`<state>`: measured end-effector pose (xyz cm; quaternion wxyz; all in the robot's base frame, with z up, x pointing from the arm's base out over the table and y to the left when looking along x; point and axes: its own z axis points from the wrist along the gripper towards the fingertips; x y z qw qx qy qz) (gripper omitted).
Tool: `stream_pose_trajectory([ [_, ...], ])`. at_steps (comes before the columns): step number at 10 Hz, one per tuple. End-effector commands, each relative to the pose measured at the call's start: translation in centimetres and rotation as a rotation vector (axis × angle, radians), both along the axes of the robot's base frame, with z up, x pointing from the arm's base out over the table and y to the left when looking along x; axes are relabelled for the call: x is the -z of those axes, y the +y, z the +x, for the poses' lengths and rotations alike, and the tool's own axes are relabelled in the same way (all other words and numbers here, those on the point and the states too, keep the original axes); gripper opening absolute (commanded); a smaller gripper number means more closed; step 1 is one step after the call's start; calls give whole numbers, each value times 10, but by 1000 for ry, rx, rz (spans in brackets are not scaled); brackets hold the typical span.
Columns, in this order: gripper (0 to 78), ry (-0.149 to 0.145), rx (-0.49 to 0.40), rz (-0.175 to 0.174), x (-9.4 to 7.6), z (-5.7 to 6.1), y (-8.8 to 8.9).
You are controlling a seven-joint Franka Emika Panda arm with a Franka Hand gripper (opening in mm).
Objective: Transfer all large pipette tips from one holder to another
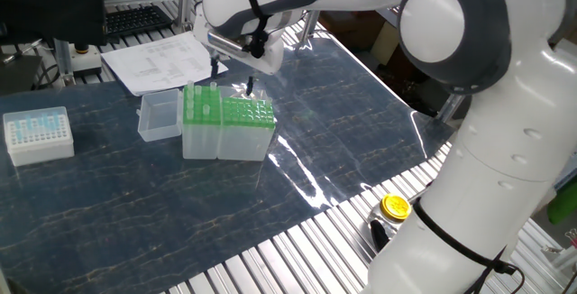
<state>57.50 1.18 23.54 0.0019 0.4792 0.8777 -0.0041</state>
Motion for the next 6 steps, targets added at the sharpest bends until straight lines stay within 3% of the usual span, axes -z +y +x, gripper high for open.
stream_pose_trajectory([
  [1, 775, -2, -8, -1, -4, -7, -8],
  [6, 775, -11, -25, -1, 8, -19, -28],
])
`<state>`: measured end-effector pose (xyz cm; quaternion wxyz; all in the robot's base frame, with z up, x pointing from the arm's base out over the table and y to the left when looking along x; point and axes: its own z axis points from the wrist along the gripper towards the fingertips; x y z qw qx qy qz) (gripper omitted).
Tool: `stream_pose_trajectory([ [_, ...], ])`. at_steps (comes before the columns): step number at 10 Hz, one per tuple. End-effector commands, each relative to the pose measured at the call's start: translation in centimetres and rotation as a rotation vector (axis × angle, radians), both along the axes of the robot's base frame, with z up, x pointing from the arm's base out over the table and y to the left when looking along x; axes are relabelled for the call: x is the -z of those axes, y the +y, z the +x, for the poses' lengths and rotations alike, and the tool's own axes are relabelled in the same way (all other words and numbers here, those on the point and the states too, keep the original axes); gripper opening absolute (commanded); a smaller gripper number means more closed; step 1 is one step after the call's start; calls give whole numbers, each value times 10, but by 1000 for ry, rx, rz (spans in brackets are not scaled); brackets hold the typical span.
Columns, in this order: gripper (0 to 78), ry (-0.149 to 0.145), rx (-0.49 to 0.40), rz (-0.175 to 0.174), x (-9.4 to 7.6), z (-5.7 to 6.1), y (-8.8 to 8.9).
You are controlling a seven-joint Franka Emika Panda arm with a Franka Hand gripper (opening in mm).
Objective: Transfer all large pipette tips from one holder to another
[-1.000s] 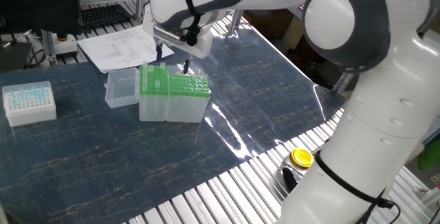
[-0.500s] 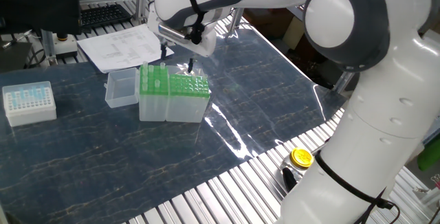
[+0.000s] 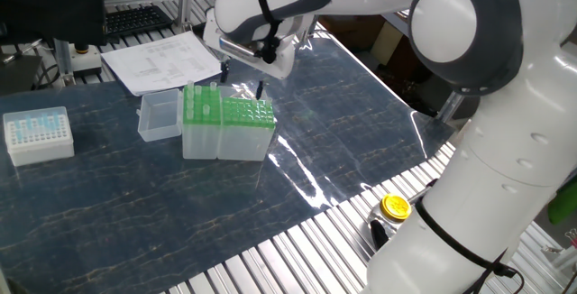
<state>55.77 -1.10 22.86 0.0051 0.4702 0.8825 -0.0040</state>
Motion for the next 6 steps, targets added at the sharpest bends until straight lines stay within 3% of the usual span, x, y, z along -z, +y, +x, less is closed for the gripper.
stream_pose_trajectory([
  [1, 775, -7, -7, 2, 4, -3, -9],
  [6, 775, -19, -19, 2, 16, -11, -19],
])
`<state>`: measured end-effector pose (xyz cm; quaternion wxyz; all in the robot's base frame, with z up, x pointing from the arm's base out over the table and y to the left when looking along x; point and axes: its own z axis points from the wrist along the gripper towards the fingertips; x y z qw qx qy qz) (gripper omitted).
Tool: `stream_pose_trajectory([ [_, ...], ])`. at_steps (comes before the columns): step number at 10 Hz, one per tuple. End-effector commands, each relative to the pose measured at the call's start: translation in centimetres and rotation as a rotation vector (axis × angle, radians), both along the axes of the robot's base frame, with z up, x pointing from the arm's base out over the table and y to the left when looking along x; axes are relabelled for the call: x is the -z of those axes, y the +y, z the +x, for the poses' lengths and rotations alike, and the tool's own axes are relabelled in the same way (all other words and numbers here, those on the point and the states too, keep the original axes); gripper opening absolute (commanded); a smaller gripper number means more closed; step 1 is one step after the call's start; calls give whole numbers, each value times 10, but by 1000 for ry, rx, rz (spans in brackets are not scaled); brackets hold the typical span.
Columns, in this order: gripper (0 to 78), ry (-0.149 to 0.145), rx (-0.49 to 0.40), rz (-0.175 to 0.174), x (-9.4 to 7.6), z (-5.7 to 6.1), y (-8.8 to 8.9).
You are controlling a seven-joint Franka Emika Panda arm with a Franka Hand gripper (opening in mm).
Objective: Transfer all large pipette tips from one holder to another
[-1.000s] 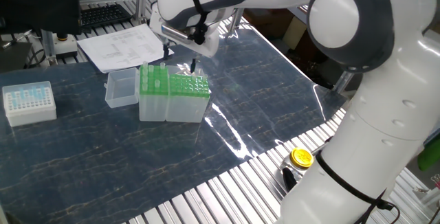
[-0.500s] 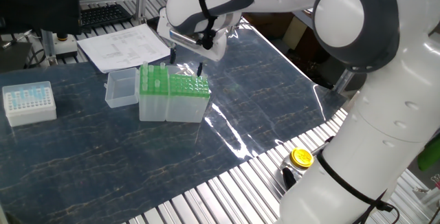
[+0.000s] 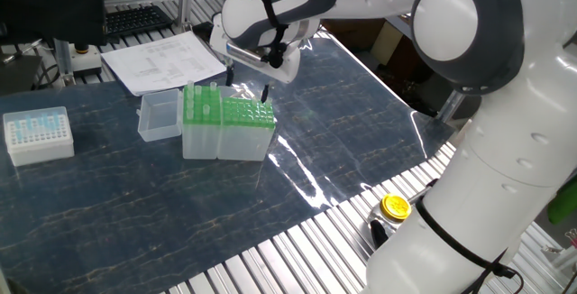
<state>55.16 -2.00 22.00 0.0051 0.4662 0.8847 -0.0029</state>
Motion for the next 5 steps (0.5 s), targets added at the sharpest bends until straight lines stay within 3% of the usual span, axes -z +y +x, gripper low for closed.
stream_pose_trajectory([
  [1, 775, -21, -12, 0, 10, -6, -12],
  [5, 775, -21, -14, 0, 10, -6, -12],
])
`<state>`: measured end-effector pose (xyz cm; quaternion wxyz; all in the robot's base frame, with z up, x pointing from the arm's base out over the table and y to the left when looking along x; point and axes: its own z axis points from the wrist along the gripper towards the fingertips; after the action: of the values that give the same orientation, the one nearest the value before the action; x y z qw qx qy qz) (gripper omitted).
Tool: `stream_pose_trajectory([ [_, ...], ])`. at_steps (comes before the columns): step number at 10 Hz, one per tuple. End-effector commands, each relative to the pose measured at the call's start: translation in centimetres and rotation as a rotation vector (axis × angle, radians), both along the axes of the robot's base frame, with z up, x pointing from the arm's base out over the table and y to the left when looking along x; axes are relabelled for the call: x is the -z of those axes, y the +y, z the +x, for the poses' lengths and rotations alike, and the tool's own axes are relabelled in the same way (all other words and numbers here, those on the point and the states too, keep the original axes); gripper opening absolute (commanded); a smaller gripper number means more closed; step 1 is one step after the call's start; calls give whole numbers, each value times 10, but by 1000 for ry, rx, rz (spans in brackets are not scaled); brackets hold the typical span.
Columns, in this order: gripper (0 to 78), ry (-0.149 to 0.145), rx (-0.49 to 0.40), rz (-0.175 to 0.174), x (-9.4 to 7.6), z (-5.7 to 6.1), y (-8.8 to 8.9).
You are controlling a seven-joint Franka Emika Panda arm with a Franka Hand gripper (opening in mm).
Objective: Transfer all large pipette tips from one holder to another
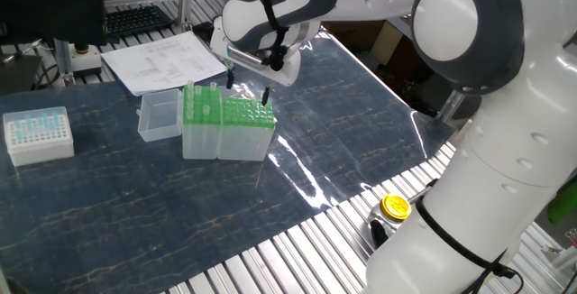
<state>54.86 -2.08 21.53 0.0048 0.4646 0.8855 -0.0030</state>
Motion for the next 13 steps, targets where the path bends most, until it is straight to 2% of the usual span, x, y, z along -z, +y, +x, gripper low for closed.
stream_pose_trajectory([
  [1, 775, -22, -15, 0, 5, -3, -11],
  [13, 775, -20, -2, 8, 6, -2, -12],
])
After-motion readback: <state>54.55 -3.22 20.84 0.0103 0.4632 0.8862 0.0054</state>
